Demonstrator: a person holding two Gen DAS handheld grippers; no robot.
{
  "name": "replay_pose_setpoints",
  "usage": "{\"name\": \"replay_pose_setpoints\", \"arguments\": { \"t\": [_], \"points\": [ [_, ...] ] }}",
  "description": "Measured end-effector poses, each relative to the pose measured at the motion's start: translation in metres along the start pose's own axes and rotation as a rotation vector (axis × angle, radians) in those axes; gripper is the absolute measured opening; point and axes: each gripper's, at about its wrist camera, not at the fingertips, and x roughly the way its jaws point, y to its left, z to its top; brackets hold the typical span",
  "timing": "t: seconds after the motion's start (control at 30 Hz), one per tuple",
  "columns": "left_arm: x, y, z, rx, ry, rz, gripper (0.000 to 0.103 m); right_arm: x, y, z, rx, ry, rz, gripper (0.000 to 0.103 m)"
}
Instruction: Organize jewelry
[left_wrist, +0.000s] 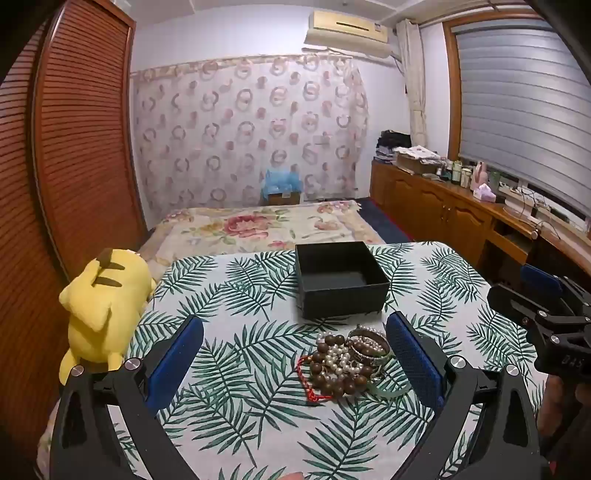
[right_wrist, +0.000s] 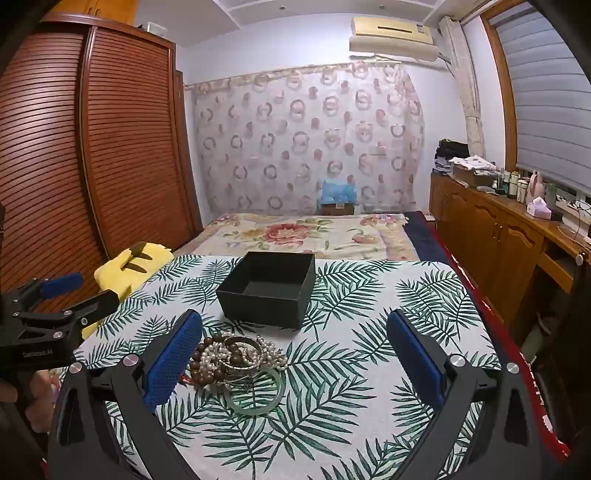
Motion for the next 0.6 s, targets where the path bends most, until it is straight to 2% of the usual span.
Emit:
{"name": "replay_pose_setpoints", "arguments": {
  "t": [0.6],
  "points": [
    [-0.0003, -0.0008, 0.0004, -0.005, 0.002, -0.003, 0.096, -0.0013, -0.0003, 0.0003, 0.003, -0.004, 0.005, 0.101]
  ]
}}
